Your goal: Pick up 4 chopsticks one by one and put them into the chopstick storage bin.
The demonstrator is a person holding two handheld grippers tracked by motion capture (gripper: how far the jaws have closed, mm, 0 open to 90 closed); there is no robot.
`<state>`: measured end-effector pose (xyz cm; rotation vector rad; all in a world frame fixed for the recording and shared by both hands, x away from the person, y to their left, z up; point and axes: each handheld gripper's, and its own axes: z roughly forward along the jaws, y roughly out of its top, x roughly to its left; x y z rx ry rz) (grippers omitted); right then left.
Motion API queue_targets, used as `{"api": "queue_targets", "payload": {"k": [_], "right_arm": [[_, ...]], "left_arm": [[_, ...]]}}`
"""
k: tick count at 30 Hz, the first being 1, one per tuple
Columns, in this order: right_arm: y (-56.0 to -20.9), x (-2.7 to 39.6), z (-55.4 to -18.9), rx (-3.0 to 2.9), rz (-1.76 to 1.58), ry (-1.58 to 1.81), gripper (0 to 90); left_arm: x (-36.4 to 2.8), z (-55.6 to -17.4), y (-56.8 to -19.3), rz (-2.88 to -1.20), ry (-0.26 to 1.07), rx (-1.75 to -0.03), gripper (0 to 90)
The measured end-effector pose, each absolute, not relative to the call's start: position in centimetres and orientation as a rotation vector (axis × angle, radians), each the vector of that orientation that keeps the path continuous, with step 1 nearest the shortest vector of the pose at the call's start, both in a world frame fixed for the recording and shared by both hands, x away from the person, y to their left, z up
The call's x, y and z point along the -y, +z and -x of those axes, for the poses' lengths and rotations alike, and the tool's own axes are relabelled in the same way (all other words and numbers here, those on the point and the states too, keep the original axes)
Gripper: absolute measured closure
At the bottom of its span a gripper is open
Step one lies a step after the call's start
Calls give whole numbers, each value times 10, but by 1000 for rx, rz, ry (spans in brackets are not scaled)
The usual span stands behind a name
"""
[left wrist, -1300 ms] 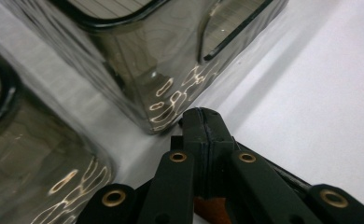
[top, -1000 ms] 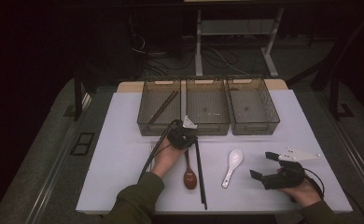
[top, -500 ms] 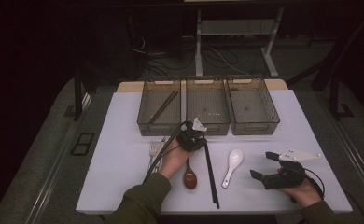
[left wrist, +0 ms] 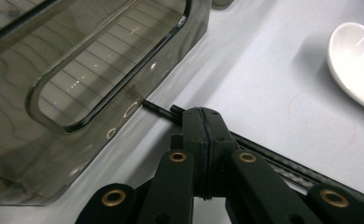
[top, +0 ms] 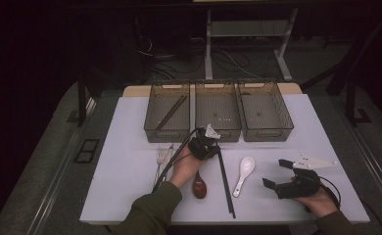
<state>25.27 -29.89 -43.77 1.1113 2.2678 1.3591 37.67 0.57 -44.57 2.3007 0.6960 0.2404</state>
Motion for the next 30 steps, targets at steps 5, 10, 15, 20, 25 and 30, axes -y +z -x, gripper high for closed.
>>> {"api": "queue_targets", "payload": {"k": [5, 10, 15, 20, 25, 30], "right_arm": [[-438, 299, -253, -2268, -1111, 1359, 27], [-438, 299, -253, -2267, -1110, 1361, 26], [-438, 299, -253, -2266, -1112, 1360, 26], [-437, 299, -253, -2265, -1113, 1362, 27], [-437, 299, -253, -2265, -1113, 1362, 27], [-437, 299, -253, -2265, -1111, 1361, 27]], "left_arm": [[-4, -373, -440, -2274, 254, -705, 793], [2, -368, -436, -2281, 226, -725, 700], [6, -361, -437, -2295, 226, -749, 631], [5, -360, -440, -2311, 242, -777, 595], [5, -360, -441, -2299, 229, -802, 588], [7, -360, -443, -2287, 204, -823, 527]]}}
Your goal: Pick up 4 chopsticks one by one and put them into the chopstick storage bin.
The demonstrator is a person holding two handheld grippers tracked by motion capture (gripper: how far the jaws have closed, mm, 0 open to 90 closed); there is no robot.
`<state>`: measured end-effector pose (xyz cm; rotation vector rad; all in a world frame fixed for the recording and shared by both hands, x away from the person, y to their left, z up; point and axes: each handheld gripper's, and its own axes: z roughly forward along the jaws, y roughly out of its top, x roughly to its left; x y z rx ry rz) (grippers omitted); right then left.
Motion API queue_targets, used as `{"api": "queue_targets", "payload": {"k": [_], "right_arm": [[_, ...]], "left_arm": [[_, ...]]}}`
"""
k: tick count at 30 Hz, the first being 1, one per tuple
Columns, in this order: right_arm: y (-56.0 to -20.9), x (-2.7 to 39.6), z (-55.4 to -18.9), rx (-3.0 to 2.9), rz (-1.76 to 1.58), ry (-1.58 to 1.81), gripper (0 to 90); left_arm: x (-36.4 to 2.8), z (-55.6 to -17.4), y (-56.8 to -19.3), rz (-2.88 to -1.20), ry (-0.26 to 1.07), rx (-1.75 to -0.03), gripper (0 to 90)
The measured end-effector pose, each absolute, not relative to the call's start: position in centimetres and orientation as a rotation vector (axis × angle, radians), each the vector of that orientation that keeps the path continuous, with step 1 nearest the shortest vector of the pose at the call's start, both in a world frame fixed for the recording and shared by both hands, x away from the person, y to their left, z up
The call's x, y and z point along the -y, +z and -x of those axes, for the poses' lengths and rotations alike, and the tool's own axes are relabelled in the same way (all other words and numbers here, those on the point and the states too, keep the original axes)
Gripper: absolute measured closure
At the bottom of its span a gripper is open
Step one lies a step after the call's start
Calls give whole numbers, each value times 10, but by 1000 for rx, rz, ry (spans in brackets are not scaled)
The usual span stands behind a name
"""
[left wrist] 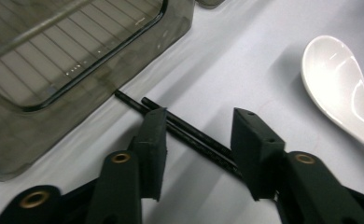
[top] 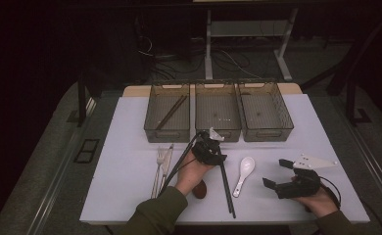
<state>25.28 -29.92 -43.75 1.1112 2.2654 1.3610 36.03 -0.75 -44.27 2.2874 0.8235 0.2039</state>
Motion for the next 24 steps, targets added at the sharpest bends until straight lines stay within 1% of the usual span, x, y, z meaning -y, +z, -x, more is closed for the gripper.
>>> {"api": "queue_targets", "payload": {"k": [3, 6, 10, 11, 16, 24], "right_arm": [[-437, 299, -253, -2265, -1112, 1361, 27], [-438, 299, -253, -2266, -1111, 1360, 27], [-438, 299, -253, -2266, -1111, 1360, 27], [-438, 299, -253, -2266, -1111, 1360, 26], [-438, 299, -253, -2267, -1111, 1358, 26], [-437, 299, -252, -2265, -1112, 1360, 27]], "left_arm": [[10, -360, -444, -2297, 214, -819, 494], [12, -358, -444, -2324, 241, -798, 496], [13, -357, -443, -2351, 271, -776, 523], [13, -356, -443, -2343, 262, -795, 530], [13, -355, -442, -2351, 263, -786, 572], [9, -357, -441, -2369, 250, -748, 625]]}}
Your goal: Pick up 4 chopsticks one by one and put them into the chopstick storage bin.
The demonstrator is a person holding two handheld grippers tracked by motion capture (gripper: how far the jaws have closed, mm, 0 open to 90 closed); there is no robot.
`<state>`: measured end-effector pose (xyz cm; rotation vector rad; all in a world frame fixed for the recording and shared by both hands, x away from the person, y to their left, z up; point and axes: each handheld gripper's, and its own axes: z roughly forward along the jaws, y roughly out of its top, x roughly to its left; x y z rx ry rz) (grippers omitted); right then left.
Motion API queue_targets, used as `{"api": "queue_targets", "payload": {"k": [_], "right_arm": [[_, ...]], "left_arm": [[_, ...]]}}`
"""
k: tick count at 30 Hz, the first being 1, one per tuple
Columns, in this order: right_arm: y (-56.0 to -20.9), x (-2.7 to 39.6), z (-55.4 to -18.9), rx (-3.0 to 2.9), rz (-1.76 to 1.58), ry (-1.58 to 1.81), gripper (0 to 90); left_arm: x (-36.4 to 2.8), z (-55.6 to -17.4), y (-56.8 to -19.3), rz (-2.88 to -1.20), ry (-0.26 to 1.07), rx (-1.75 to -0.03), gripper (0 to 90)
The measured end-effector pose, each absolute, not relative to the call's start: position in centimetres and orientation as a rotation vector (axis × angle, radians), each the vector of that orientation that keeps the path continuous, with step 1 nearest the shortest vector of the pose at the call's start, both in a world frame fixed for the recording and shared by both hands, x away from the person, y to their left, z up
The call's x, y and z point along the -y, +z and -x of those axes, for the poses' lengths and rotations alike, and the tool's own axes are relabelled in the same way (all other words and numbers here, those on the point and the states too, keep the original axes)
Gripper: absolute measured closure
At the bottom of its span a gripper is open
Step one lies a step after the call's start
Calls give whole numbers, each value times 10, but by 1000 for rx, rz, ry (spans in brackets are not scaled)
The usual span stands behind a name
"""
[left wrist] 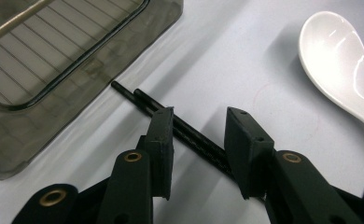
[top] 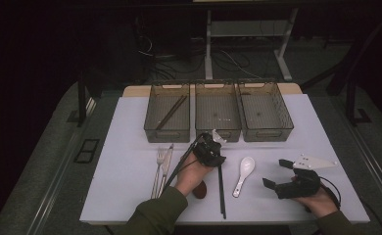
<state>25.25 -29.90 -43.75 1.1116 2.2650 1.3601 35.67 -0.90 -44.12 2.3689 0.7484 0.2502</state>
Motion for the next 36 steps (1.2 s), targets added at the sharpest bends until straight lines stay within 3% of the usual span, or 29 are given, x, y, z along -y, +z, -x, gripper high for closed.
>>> {"api": "queue_targets", "payload": {"k": [8, 13, 24, 36], "right_arm": [[-438, 299, -253, -2265, -1112, 1359, 26], [-437, 299, -252, -2263, -1113, 1360, 27], [-437, 300, -252, -2262, -1113, 1364, 26], [-437, 299, -253, -2263, -1111, 1366, 27]], "left_arm": [[7, -353, -438, -2376, 199, -742, 687], [4, -358, -438, -2364, 170, -754, 673], [9, -384, -435, -2305, 273, -882, 613], [14, -388, -442, -2313, 285, -886, 683]]}}
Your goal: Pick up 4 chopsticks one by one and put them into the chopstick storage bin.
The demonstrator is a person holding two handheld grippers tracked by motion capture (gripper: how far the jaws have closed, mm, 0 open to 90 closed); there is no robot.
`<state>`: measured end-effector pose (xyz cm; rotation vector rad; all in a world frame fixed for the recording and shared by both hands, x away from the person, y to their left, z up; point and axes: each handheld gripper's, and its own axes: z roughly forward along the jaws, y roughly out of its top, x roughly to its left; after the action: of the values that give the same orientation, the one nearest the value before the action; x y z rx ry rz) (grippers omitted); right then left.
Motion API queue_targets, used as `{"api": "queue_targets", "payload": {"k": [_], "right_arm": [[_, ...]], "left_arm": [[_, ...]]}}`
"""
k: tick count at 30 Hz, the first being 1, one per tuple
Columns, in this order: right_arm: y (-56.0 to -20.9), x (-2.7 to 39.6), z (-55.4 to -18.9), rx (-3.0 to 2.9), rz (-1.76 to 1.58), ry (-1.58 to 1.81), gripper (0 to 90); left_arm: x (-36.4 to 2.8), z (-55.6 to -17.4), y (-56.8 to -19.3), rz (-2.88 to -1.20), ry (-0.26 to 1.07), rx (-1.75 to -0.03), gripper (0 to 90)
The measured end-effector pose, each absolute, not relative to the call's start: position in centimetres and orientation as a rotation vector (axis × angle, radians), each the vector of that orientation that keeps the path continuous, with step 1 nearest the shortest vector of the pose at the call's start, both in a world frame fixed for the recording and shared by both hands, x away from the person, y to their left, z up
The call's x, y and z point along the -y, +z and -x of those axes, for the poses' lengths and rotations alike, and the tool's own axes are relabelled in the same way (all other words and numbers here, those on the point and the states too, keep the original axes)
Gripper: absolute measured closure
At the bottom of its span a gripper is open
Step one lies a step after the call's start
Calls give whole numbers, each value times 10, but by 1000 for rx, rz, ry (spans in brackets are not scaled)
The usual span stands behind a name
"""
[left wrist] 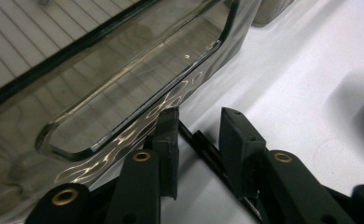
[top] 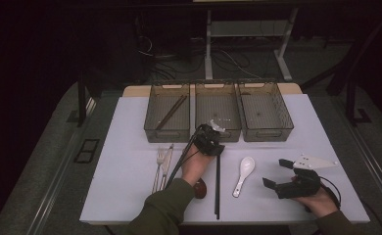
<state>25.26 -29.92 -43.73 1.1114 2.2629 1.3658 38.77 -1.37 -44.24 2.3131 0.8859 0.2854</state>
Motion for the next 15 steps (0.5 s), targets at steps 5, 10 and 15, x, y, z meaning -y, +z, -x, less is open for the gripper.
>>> {"api": "queue_targets", "payload": {"k": [5, 10, 15], "right_arm": [[-437, 299, -253, -2264, -1112, 1366, 27], [-437, 299, -253, -2263, -1113, 1367, 27], [-437, 299, -253, -2261, -1113, 1368, 27]], "left_arm": [[16, -388, -442, -2308, 277, -883, 708], [24, -385, -443, -2311, 268, -861, 721], [32, -384, -443, -2316, 252, -837, 738]]}}
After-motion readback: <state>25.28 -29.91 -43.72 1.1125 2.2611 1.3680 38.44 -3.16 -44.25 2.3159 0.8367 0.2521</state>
